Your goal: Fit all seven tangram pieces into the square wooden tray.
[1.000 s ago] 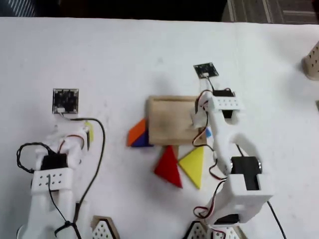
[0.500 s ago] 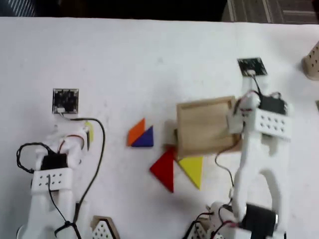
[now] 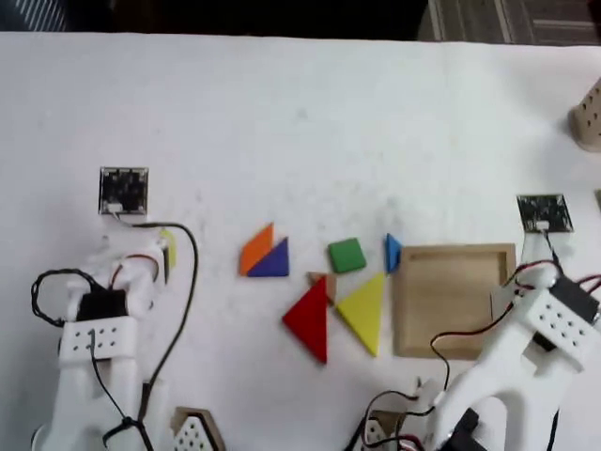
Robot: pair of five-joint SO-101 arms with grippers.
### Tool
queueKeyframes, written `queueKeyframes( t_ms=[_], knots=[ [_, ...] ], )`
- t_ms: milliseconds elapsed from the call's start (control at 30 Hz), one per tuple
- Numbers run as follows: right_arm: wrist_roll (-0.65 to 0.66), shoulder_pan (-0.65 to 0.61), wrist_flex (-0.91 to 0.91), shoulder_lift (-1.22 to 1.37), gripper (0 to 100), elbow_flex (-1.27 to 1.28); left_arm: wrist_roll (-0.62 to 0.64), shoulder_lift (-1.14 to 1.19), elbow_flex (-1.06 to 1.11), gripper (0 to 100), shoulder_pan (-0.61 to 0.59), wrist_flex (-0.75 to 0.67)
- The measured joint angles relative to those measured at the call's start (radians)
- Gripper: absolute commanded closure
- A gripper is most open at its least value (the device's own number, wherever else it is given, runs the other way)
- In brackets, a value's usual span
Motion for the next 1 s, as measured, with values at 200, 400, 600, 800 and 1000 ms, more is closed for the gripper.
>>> queueKeyframes(
  t_ms=[200, 400, 600, 800, 1000],
  knots=[
    [0.003, -0.018, -0.141, 0.008, 98.1, 0.147, 0.0, 0.0, 0.0, 84, 0.0, 0.0],
    [-0.061, -0.147, -0.207, 0.006, 98.1, 0.265, 0.0, 0.0, 0.0, 84, 0.0, 0.0],
    [-0.167, -0.161, -0.209, -0.002, 98.1, 0.25, 0.0, 0.0, 0.0, 84, 0.0, 0.0],
    [-0.178, -0.023, -0.209, -0.117, 98.2, 0.175, 0.0, 0.0, 0.0, 84, 0.0, 0.0],
    [-0.183, 0.057, -0.221, -0.167, 98.2, 0.124, 0.0, 0.0, 0.0, 84, 0.0, 0.0]
  ],
)
